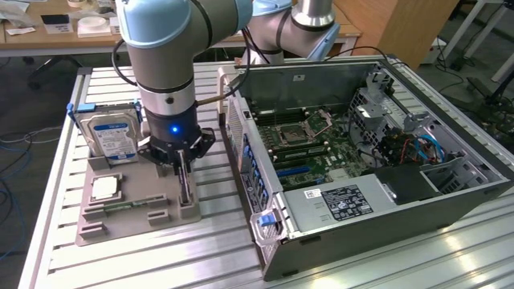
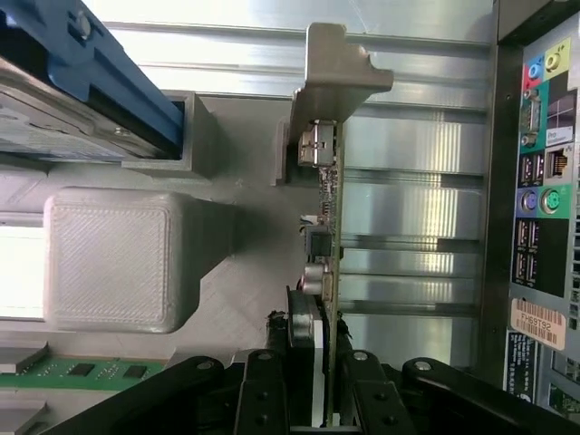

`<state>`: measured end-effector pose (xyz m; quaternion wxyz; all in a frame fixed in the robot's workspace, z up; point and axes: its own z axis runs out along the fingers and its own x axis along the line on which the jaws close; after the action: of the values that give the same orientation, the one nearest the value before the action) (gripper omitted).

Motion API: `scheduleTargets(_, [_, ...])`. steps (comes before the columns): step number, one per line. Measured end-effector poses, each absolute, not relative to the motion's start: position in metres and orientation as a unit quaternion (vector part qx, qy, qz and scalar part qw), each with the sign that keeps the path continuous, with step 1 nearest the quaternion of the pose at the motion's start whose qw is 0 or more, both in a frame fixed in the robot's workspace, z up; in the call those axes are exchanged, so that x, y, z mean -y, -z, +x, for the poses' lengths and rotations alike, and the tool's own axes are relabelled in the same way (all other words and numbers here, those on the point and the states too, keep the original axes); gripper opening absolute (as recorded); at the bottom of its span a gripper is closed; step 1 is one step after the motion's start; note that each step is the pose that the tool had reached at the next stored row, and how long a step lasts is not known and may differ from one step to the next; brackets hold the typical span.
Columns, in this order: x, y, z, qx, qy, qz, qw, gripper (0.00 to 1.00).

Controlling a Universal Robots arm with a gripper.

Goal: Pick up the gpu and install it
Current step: 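Pick up the gpu and move the gpu toward the slot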

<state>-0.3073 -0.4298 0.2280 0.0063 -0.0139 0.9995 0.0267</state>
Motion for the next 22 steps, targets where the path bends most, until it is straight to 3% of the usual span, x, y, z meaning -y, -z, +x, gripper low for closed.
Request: scheduleTargets(22, [0.430, -0.246, -0.307, -0.999, -0.043, -0.014, 0.006, 0.28])
